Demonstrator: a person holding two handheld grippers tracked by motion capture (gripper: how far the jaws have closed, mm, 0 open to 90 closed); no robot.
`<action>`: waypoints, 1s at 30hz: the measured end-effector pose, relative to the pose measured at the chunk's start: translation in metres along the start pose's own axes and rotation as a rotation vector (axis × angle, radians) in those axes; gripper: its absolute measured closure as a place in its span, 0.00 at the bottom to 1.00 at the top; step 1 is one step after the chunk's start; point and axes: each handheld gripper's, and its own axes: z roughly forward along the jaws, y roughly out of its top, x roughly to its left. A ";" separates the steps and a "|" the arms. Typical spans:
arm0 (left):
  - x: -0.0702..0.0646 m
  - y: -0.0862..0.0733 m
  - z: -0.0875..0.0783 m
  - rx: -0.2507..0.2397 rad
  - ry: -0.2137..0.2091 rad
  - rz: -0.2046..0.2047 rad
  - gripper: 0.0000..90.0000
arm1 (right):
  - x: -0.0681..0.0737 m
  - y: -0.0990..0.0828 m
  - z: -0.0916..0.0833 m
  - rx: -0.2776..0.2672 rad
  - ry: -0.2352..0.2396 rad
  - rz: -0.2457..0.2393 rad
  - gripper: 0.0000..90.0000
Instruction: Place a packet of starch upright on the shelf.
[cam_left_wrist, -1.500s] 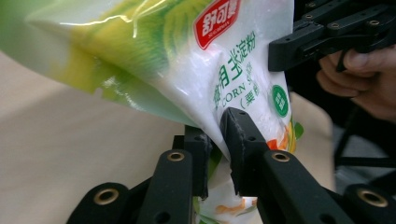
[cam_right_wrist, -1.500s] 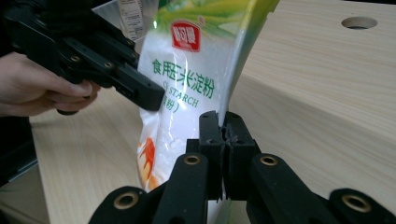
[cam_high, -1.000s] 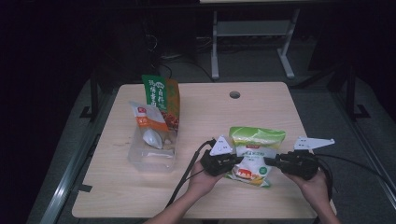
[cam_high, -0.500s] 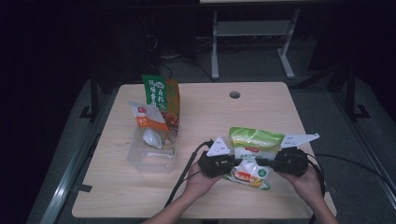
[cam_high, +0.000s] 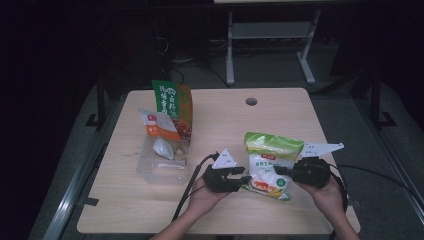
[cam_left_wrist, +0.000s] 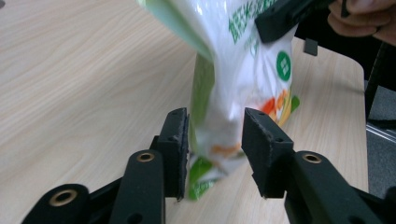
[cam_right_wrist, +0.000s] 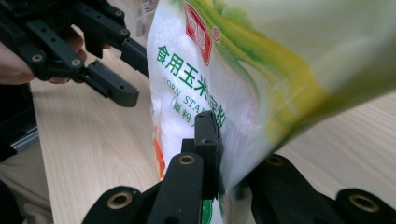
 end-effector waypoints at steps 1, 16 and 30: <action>0.000 -0.002 -0.001 0.003 0.002 0.004 0.65 | 0.000 0.001 0.000 0.001 -0.004 0.004 0.94; -0.003 -0.018 -0.020 -0.021 -0.002 0.005 0.58 | 0.000 0.017 -0.005 -0.010 -0.039 -0.006 0.94; -0.017 -0.033 -0.042 -0.034 -0.006 0.017 0.54 | 0.007 0.046 0.007 0.006 -0.039 -0.040 0.95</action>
